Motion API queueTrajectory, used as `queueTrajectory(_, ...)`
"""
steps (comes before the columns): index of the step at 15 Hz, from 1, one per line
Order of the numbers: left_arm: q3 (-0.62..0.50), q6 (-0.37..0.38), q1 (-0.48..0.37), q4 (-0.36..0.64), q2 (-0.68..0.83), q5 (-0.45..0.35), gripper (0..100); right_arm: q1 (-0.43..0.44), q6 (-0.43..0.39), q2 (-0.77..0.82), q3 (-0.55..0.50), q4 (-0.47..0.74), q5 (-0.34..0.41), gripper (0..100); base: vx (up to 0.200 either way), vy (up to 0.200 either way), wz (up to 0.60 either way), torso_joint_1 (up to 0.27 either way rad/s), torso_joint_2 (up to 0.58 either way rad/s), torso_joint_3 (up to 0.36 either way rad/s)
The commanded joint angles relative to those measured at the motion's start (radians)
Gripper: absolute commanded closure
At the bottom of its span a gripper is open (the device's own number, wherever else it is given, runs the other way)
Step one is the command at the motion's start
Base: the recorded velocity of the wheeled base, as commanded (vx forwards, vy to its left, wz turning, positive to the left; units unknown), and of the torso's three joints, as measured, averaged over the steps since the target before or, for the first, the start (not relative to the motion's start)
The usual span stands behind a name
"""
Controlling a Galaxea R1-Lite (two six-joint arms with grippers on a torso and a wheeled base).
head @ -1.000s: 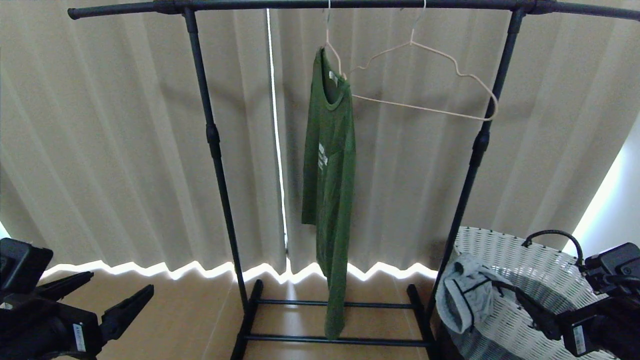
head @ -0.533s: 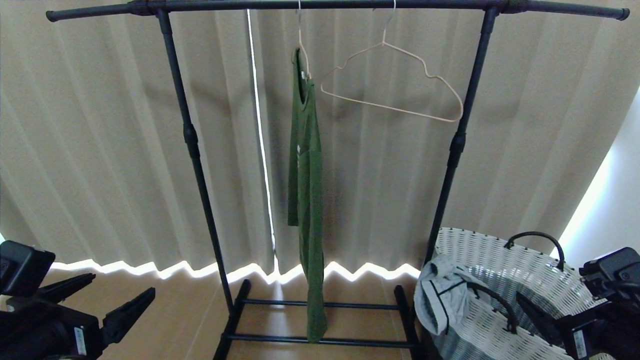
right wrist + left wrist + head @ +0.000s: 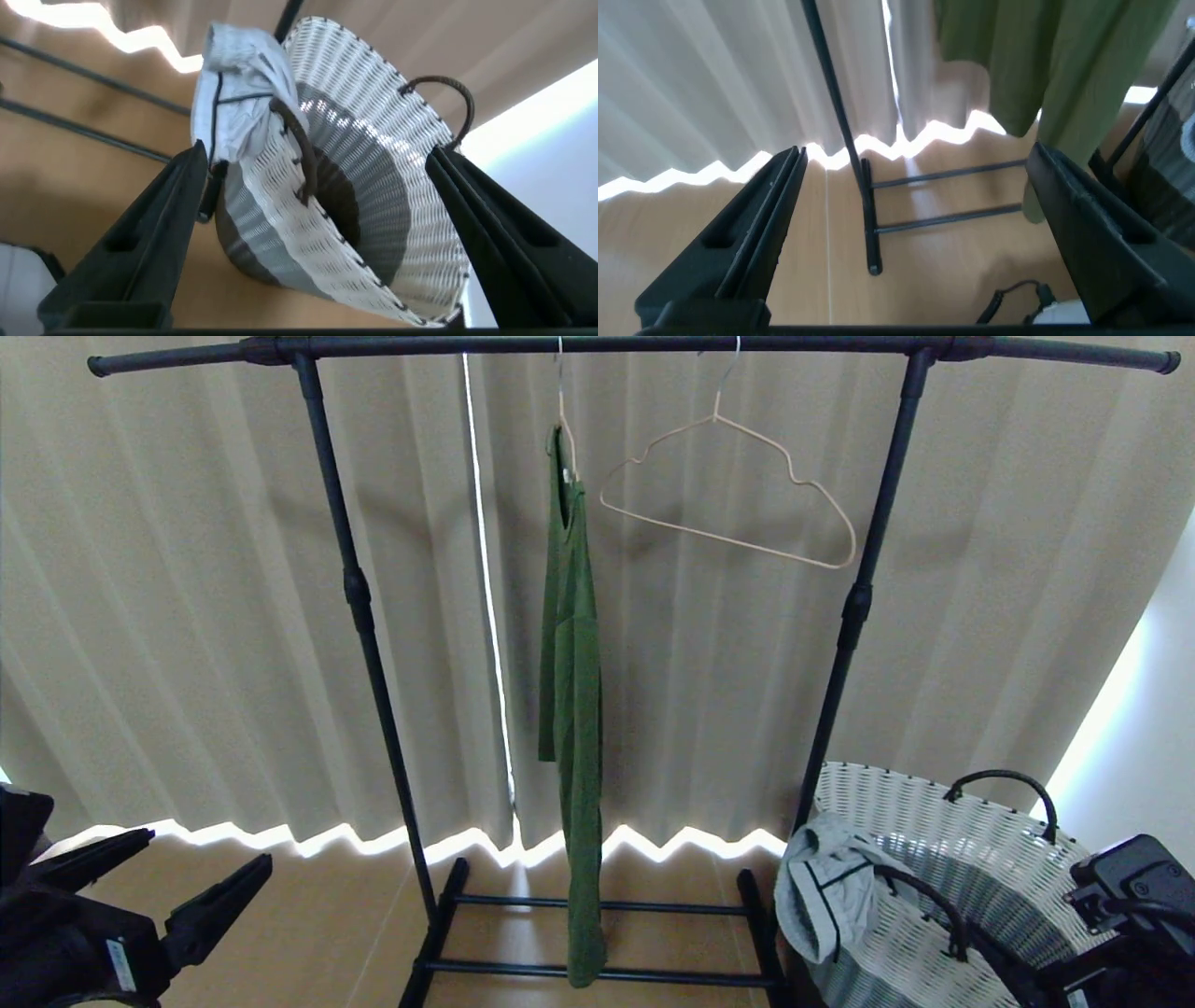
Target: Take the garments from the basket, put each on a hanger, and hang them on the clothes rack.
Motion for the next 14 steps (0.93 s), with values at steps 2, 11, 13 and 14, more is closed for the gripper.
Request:
queueTrajectory(2, -0.006, -0.002, 0.003, -0.001, -0.02, -0.001, 0, -0.001, -0.042, 0.091, -0.006, -0.009, 0.002, 0, 0.0, 0.0, 0.0, 0.0, 0.0, 0.0)
queueTrajectory(11, 0.003, 0.001, -0.006, 0.001, -0.02, -0.002, 0, 0.001, -0.04, 0.144, -0.035, -0.011, 0.012, 0, 0.089, 0.0, 0.0, 0.0, 0.0, 0.001)
queueTrajectory(13, 0.004, 0.002, -0.006, 0.002, -0.017, -0.002, 0, 0.001, -0.042, 0.145, -0.036, -0.011, 0.012, 0, 0.2, 0.0, 0.0, 0.0, 0.0, 0.0)
queueTrajectory(14, 0.004, 0.002, -0.006, 0.002, -0.016, -0.002, 0, 0.001, -0.042, 0.147, -0.036, -0.011, 0.012, 0, 0.2, 0.0, 0.0, 0.012, -0.01, 0.002)
